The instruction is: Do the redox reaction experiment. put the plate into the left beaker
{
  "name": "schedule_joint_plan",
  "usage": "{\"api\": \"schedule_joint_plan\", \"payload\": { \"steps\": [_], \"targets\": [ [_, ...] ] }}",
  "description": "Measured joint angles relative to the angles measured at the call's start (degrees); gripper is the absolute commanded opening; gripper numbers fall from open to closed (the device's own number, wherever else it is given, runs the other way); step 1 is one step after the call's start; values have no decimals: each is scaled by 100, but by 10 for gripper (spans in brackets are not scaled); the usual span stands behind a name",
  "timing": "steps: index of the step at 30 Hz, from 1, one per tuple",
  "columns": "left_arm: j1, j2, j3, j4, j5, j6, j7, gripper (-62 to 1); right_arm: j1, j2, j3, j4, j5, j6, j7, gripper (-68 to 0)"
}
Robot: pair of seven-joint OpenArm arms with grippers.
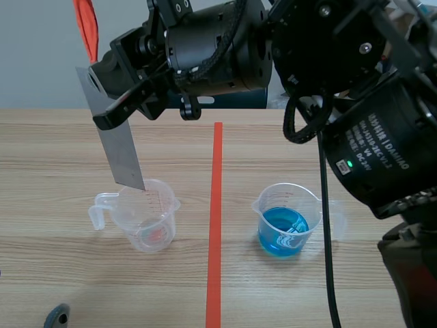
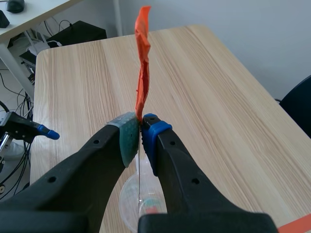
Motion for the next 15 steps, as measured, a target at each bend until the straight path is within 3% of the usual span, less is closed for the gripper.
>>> {"api": "schedule_joint_plan", "payload": {
  "steps": [3, 10, 15],
  "targets": [
    [0, 0, 0, 0, 0, 0, 0, 14, 0, 0, 164, 7, 210, 0, -181, -669],
    [0, 0, 0, 0, 0, 0, 0, 14, 0, 9, 649, 7, 223, -2, -229, -669],
    [0, 0, 0, 0, 0, 0, 0, 14, 0, 367, 782, 7, 730, 4, -232, -669]
  ]
}}
